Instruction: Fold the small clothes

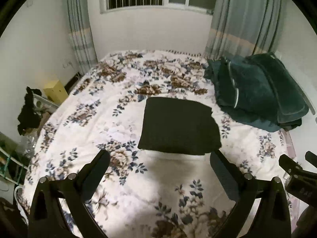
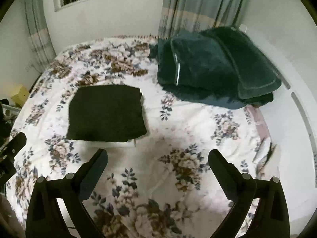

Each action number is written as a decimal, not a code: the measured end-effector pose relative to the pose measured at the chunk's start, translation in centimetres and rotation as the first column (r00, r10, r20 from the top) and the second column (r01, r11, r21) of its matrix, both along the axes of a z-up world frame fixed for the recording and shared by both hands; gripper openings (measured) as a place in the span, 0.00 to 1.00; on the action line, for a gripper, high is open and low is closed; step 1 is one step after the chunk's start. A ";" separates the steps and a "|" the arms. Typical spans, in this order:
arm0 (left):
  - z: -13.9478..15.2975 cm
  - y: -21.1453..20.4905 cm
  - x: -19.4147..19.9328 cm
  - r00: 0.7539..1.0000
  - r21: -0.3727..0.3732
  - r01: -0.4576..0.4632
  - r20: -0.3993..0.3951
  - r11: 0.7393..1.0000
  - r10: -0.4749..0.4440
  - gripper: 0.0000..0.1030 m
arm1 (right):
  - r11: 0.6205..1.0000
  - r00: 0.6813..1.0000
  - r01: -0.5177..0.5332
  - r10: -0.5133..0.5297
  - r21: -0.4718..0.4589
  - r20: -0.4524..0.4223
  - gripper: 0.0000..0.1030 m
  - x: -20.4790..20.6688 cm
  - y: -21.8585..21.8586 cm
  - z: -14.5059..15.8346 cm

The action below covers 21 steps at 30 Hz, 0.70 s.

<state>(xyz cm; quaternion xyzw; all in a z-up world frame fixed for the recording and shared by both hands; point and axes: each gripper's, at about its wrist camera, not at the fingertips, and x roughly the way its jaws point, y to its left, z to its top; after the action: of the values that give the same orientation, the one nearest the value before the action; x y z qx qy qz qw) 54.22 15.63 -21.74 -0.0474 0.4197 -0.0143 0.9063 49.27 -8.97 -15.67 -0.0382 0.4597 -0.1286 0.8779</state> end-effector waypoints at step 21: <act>14.0 -1.7 -17.9 0.977 0.028 0.019 0.213 0.999 -0.024 1.00 | 0.997 0.964 -0.082 0.082 -0.012 0.254 1.00 -23.0 1.8 19.3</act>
<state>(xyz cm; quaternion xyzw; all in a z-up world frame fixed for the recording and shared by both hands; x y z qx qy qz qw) 36.36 13.94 -7.77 -0.0294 0.3208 -0.0237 0.9464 26.29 -7.12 3.68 -0.0411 0.3415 -0.0964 0.9340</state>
